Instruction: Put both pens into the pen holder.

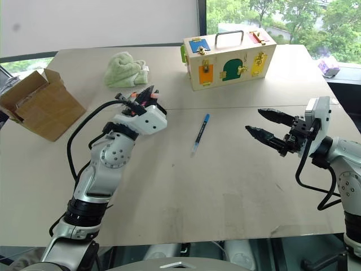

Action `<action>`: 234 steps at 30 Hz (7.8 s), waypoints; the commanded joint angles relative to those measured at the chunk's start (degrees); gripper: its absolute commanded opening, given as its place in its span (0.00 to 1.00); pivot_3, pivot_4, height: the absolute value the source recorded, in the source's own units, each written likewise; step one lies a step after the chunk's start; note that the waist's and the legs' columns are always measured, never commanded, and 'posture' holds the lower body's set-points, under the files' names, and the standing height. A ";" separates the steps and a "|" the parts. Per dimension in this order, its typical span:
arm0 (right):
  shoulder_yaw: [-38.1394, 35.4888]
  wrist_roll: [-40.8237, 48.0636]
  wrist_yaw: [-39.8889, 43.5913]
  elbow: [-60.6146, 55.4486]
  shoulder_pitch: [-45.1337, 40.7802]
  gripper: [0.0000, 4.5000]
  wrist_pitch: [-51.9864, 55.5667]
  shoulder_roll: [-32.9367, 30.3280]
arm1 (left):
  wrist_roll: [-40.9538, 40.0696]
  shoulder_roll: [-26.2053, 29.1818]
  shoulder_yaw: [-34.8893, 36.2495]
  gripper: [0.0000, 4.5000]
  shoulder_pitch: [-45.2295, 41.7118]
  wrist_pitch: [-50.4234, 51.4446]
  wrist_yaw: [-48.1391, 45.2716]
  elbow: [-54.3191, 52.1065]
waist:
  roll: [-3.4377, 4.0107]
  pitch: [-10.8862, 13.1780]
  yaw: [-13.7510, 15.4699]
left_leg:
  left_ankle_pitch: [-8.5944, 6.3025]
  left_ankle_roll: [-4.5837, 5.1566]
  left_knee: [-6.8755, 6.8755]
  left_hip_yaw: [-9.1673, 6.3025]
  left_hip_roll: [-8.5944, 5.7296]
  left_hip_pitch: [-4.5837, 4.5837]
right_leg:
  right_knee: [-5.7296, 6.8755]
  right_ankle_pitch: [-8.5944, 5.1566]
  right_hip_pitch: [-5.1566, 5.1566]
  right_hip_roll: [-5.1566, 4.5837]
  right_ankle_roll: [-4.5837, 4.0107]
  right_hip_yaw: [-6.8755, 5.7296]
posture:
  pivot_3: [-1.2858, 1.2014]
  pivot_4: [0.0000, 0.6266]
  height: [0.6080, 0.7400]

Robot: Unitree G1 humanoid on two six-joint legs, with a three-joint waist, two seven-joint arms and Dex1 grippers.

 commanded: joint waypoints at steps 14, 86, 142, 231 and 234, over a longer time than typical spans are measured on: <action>-1.59 0.61 -1.48 -2.85 2.12 0.76 -1.43 -0.01 | -1.90 0.64 -1.10 0.00 -1.35 -3.60 -1.67 2.82 | 0.01 -0.01 0.10 | -0.01 0.01 0.04 0.00 -0.01 0.02 | 0.06 0.00 0.01 -0.02 0.00 0.00 | 0.52 0.24 1.00; 6.75 -7.90 -4.15 -3.48 5.06 0.78 -3.16 0.50 | -35.83 -13.81 -0.01 0.98 2.81 23.17 -20.67 -5.50 | -0.01 -0.02 -0.45 | 0.07 -0.12 0.13 0.28 0.06 -0.10 | 0.36 0.00 -0.30 0.06 0.00 0.29 | 0.52 0.24 1.00; 25.86 -19.29 -10.12 -2.57 -13.80 0.00 -1.62 26.60 | -95.12 -12.34 22.42 1.00 7.47 35.52 -14.49 -6.91 | -0.11 -0.11 -2.58 | 0.16 -0.27 -0.04 0.30 0.04 -0.08 | 0.41 0.02 -0.53 0.10 -0.03 0.40 | 0.52 0.24 1.00; 7.21 -1.61 -0.50 -0.27 -12.97 0.77 3.98 2.05 | -2.06 5.27 1.03 0.00 -6.32 -8.18 8.07 18.05 | -0.14 -0.02 -1.25 | 0.13 -0.21 0.06 0.30 0.04 -0.50 | 0.38 0.01 -0.78 0.05 -0.03 0.32 | 0.52 0.24 1.00; 7.01 -1.40 -0.67 -0.45 -13.05 0.79 3.84 2.30 | -2.86 5.40 1.61 0.29 -7.33 -8.08 8.28 20.02 | -0.15 -0.03 -1.23 | 0.14 -0.21 0.14 0.24 0.04 -0.62 | 0.39 0.02 -0.85 0.05 -0.03 0.25 | 0.52 0.24 1.00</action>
